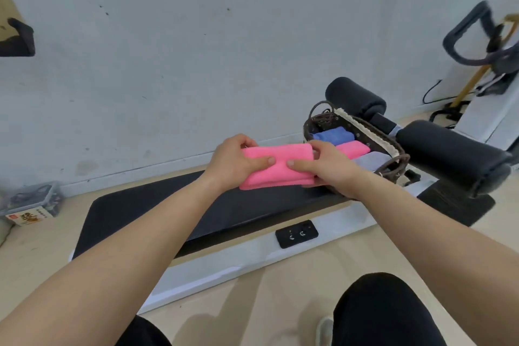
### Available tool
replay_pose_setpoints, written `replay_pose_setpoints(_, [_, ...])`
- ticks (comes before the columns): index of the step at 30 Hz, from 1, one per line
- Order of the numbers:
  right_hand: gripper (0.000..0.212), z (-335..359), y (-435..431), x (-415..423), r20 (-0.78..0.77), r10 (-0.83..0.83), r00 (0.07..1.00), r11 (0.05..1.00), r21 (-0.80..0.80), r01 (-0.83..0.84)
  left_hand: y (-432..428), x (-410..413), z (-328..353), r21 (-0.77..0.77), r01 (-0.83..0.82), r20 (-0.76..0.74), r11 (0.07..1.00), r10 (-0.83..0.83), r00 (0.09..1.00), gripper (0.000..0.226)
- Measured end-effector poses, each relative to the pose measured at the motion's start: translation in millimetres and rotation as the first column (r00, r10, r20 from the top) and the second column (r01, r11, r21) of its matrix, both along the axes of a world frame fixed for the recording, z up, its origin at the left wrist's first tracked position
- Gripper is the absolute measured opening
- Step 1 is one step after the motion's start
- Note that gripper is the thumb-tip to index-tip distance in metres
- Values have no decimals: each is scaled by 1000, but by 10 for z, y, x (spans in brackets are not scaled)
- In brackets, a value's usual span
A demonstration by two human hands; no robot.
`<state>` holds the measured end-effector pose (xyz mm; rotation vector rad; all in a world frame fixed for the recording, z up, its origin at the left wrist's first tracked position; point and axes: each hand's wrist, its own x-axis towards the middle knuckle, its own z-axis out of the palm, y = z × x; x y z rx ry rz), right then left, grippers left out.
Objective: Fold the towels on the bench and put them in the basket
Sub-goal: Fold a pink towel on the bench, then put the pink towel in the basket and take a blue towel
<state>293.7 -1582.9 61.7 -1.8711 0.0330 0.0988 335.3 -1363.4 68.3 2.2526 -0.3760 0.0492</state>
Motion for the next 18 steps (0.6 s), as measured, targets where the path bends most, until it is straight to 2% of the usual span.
replay_pose_setpoints(4, [46,407,-496,65,18,-117,993,992,-41,118,-595,83,241,-75,-11,15,997,12,1000,45])
replay_pose_setpoints(7, [33,602,-821,154,64,-222,973,970,-85,227,-981,220,333,-195,-1,-140,981,-27,990,35])
replay_pose_setpoints(9, [25,612,-1048,285,90,-283,955,954,-75,290,-1192,326,359,-309,-16,-249,951,-65,966,41])
replay_pose_setpoints(11, [20,570,-1252,446,68,-307,949,948,-66,312,-1358,467,323,-368,-37,-292,929,-78,953,49])
replay_pose_setpoints(14, [11,508,-1497,691,33,-326,945,940,-98,328,-1577,731,179,-317,-25,-234,948,-52,971,45])
replay_pose_setpoints(16, [12,438,-1649,899,41,-348,936,918,-189,350,-1733,937,62,-226,-3,-132,974,-28,991,34])
replay_pose_setpoints(18, [23,363,-1760,1110,76,-358,931,868,-341,362,-1912,1149,-38,-78,32,-6,996,-33,999,25])
